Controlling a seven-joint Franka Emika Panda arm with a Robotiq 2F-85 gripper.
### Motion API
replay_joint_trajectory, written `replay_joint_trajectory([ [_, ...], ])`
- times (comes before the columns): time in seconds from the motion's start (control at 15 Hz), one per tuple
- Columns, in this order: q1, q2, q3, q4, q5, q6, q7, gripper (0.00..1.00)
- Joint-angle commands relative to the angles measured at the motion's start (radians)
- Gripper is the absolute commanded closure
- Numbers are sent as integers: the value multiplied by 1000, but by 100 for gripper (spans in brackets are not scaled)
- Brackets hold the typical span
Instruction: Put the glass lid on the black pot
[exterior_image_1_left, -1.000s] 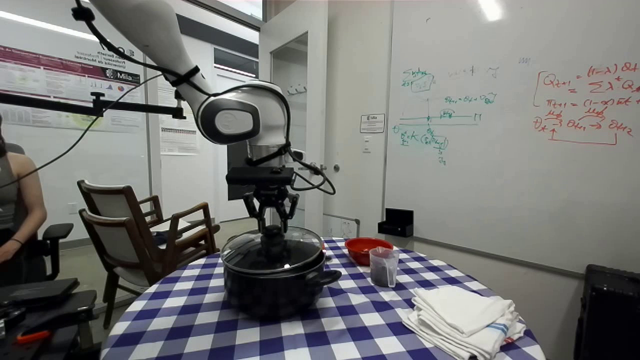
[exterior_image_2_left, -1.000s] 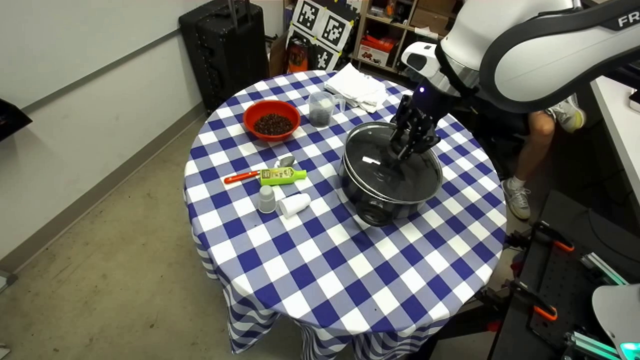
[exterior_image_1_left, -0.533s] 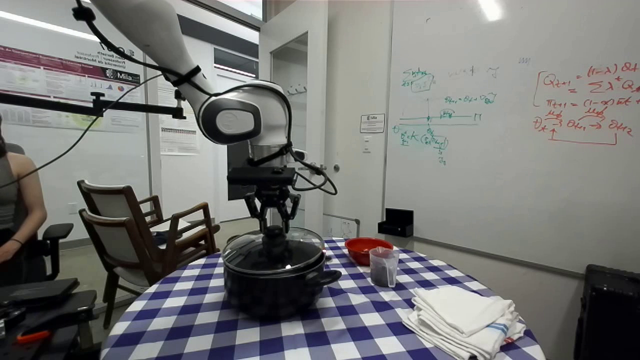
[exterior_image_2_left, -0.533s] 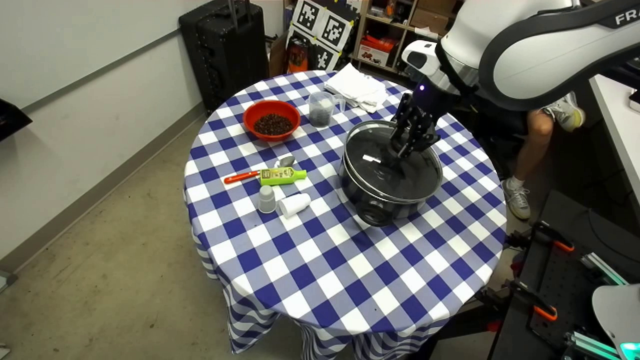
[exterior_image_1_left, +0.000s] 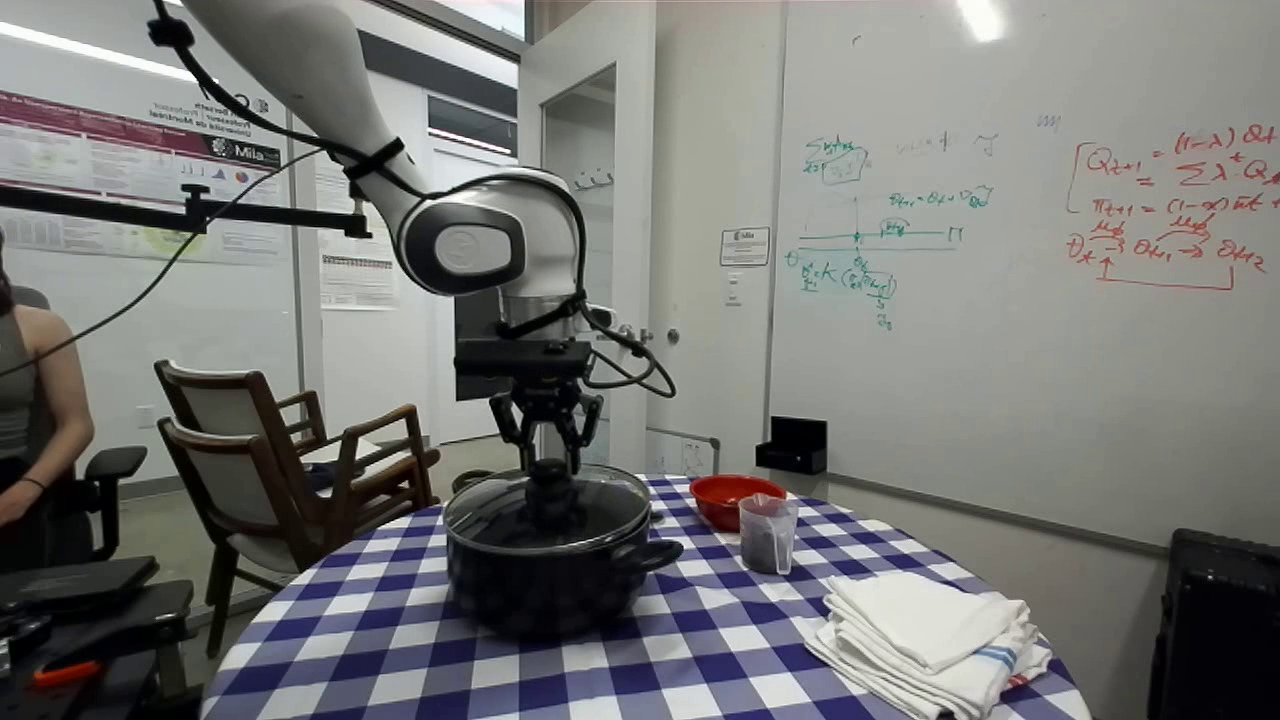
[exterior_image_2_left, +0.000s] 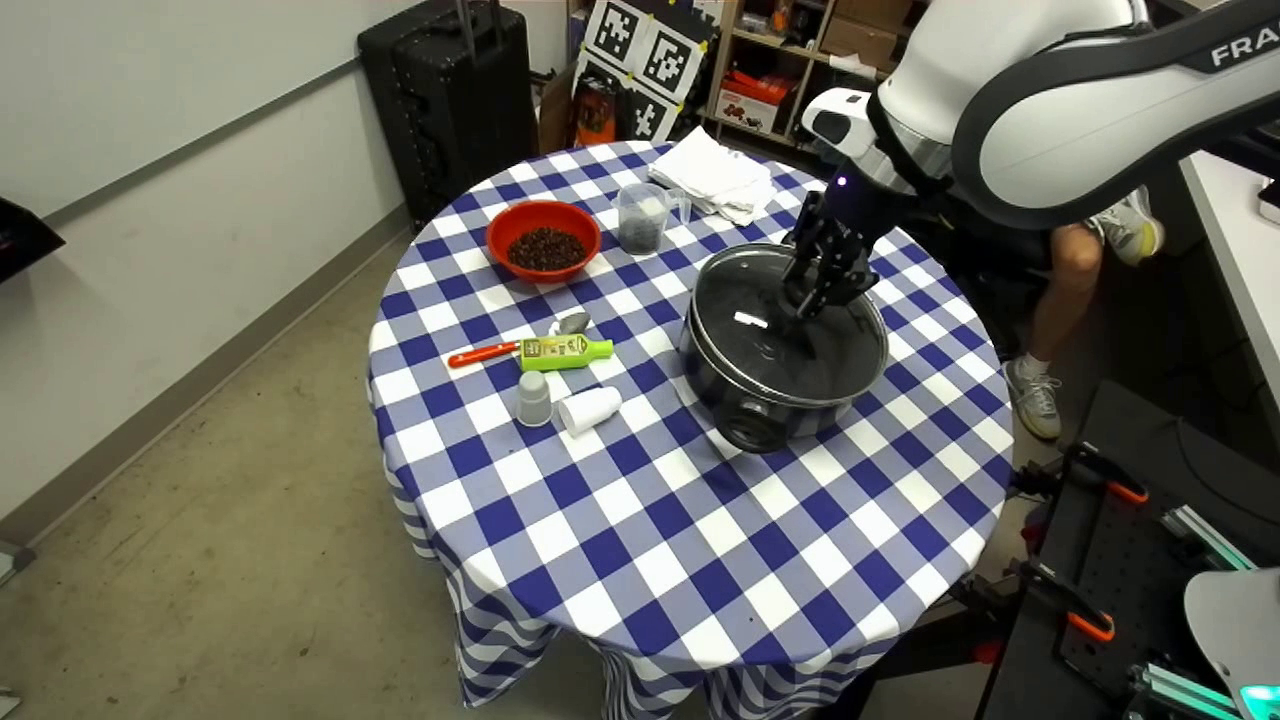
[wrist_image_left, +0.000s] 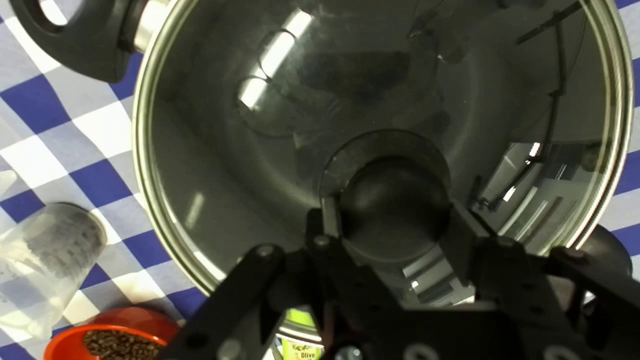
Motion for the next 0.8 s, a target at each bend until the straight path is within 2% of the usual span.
replay_joint_trajectory([
  [0.0,11,-1,-11,20,-65,-15,60,74],
  [0.13,9,3,-4,25,-70,-23,63,74],
  [0.27,4,7,4,29,-58,-29,51,24],
  [0.33,3,8,6,29,-55,-25,52,22],
  [0.53,-1,9,12,36,-39,-21,43,2],
  [0.73,-2,5,11,22,-42,-6,41,0],
])
